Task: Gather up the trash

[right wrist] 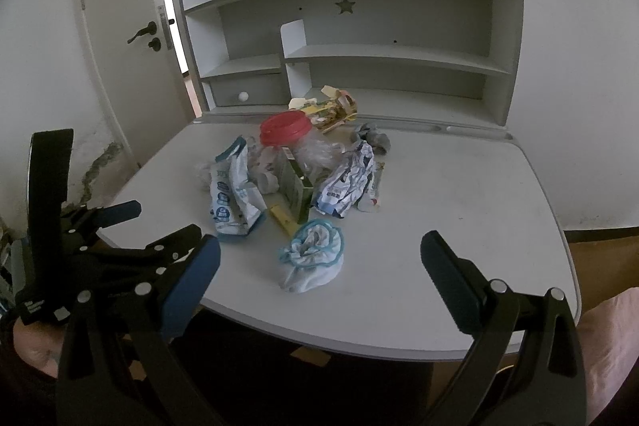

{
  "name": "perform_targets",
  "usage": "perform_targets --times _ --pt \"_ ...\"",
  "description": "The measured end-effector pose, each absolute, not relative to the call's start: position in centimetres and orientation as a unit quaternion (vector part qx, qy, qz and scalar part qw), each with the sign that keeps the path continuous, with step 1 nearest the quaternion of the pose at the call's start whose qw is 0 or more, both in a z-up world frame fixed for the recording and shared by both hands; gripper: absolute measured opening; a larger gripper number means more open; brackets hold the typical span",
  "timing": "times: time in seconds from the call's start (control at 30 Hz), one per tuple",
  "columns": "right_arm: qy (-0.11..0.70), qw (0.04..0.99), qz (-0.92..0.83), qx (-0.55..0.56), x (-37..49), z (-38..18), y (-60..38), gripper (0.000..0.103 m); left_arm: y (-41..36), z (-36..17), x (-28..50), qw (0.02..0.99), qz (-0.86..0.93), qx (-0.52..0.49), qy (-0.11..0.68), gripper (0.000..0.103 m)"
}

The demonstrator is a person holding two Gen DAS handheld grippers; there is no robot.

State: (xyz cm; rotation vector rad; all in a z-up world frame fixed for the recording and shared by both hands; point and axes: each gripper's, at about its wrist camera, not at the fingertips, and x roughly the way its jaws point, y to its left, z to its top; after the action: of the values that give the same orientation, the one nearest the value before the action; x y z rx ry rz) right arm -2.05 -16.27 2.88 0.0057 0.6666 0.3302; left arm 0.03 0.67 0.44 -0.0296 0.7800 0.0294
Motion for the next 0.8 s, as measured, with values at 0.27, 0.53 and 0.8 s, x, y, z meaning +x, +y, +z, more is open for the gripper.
perform_targets --times 0.27,0.53,0.8 --pt "0.325 0.932 0.161 0.003 -2.0 2.8 -16.2 0.097 0.8 0.3 0.0 0.925 0.015 -0.014 0.380 0.097" --pt "0.326 0.931 0.163 0.001 -2.2 2.8 -15.8 0.097 1.2 -0.1 0.4 0.922 0.015 -0.018 0.386 0.097" --pt "0.349 0.922 0.168 0.010 -1.4 1.5 -16.0 0.097 2.2 -0.8 2.7 0.914 0.003 -0.041 0.403 0.097"
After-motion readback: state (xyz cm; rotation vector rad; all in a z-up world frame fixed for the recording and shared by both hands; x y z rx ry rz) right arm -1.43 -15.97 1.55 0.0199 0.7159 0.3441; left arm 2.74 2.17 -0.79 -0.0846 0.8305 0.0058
